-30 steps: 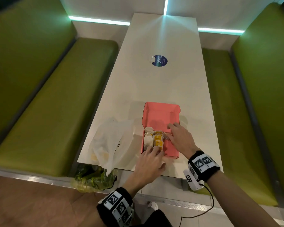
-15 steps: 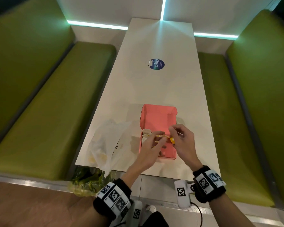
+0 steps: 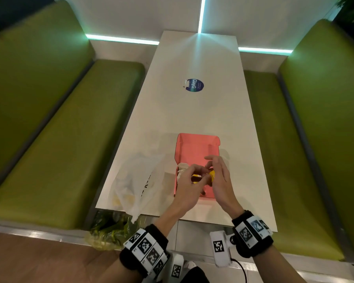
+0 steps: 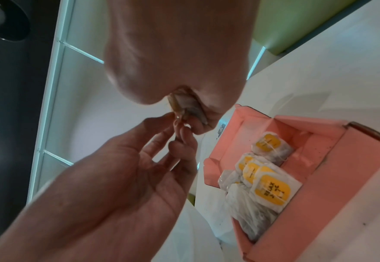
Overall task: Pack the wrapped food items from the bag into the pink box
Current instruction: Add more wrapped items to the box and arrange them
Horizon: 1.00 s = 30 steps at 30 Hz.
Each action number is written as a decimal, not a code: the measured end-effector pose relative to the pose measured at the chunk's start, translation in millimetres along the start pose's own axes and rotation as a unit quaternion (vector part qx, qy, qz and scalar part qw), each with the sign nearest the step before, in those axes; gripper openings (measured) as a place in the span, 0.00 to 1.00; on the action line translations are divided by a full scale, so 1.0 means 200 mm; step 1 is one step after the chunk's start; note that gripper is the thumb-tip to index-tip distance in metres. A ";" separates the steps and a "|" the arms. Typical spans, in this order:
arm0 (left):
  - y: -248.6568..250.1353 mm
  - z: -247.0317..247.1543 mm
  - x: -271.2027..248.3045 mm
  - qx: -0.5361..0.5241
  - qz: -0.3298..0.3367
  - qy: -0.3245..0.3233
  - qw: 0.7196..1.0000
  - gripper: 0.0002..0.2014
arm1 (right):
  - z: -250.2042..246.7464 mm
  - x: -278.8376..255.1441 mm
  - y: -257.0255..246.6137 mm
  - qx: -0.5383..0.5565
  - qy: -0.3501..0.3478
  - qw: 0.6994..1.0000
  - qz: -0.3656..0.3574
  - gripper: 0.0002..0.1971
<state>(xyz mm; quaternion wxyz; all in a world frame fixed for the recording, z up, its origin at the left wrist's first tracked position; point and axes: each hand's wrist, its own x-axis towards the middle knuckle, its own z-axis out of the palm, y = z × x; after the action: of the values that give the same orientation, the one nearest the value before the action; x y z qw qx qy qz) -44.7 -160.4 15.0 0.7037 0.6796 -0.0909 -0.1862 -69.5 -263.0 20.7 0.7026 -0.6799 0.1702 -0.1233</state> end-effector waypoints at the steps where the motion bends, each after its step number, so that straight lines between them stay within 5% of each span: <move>1: 0.00 0.00 0.00 0.006 0.000 0.003 1.000 0.03 | 0.00 -0.01 -0.02 0.006 -0.006 1.000 0.006 0.17; 4: -0.01 0.00 0.00 0.013 -0.007 0.011 1.000 0.03 | 0.00 -0.03 -0.01 0.019 -0.039 0.999 0.012 0.17; 9: 0.00 0.01 -0.02 0.052 0.007 -0.003 0.999 0.05 | -0.02 -0.03 0.02 0.017 -0.065 0.998 0.001 0.32; 17: -0.02 -0.06 0.00 0.086 0.052 0.057 0.993 0.05 | -0.05 -0.03 -0.01 -0.026 -0.112 0.993 0.010 0.19; 25: 0.04 -0.17 0.03 0.089 0.061 0.052 0.993 0.03 | -0.07 -0.06 -0.02 -0.057 -0.061 0.995 -0.050 0.03; 28: 0.05 -0.15 0.00 0.099 0.070 0.108 0.987 0.08 | -0.04 -0.06 -0.02 -0.074 0.001 0.993 -0.090 0.04; 30: 0.06 -0.13 -0.04 0.056 0.061 0.089 0.993 0.06 | -0.03 -0.06 -0.02 -0.114 0.033 0.984 -0.134 0.06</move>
<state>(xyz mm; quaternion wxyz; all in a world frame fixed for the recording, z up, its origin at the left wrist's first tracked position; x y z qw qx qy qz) -39.8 -133.8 25.4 0.6797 0.7252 -0.0798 -0.0761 -83.3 -262.8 24.8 0.5913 -0.7679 0.1142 -0.2184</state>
